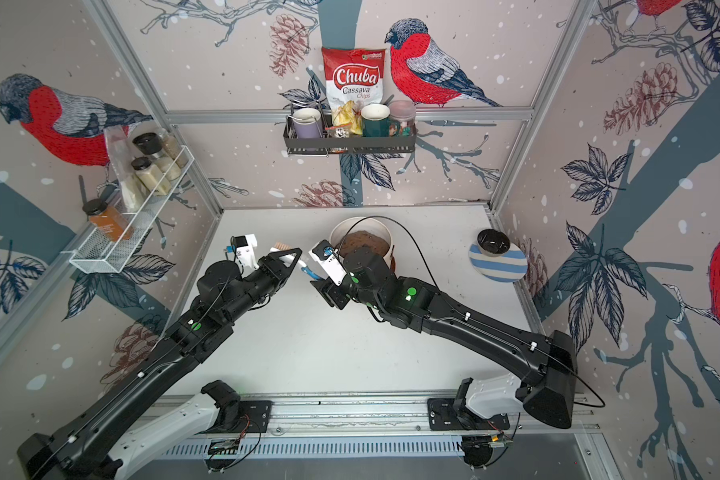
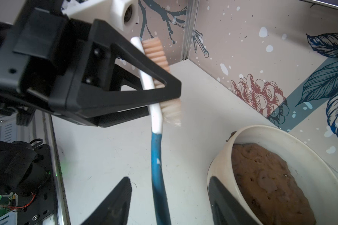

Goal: Scrub the dried mud off the ceramic pot
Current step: Pick up the brush from the center of the board.

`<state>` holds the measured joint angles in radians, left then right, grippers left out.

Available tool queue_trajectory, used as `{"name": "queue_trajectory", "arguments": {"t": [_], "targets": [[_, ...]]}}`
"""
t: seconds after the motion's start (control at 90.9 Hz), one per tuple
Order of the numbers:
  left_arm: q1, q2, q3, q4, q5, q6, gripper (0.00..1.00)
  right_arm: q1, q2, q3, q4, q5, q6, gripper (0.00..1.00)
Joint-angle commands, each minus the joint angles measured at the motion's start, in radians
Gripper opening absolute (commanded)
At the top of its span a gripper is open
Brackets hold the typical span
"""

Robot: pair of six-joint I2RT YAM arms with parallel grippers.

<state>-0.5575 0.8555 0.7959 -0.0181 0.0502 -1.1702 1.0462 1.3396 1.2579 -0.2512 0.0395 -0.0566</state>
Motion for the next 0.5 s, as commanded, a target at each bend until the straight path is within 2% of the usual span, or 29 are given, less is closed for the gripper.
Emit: {"name": "queue_trajectory", "arguments": {"t": [0.0, 0.099, 0.264, 0.352, 0.484], "targets": [[0.007, -0.006, -0.021, 0.006, -0.011, -0.098, 0.00, -0.053, 0.022, 0.037, 0.038, -0.142, 0.119, 0.64], [0.011, -0.003, -0.063, 0.087, 0.012, -0.163, 0.00, -0.114, 0.055, 0.064, 0.032, -0.295, 0.194, 0.66], [0.015, 0.013, -0.071, 0.083, 0.024, -0.193, 0.00, -0.106, 0.071, 0.051, 0.050, -0.394, 0.188, 0.72], [0.014, 0.013, -0.073, 0.071, 0.013, -0.202, 0.00, -0.097, 0.073, 0.051, 0.044, -0.389, 0.191, 0.75], [0.015, 0.017, -0.069, 0.060, 0.013, -0.205, 0.00, -0.091, 0.103, 0.061, 0.007, -0.351, 0.202, 0.74]]}}
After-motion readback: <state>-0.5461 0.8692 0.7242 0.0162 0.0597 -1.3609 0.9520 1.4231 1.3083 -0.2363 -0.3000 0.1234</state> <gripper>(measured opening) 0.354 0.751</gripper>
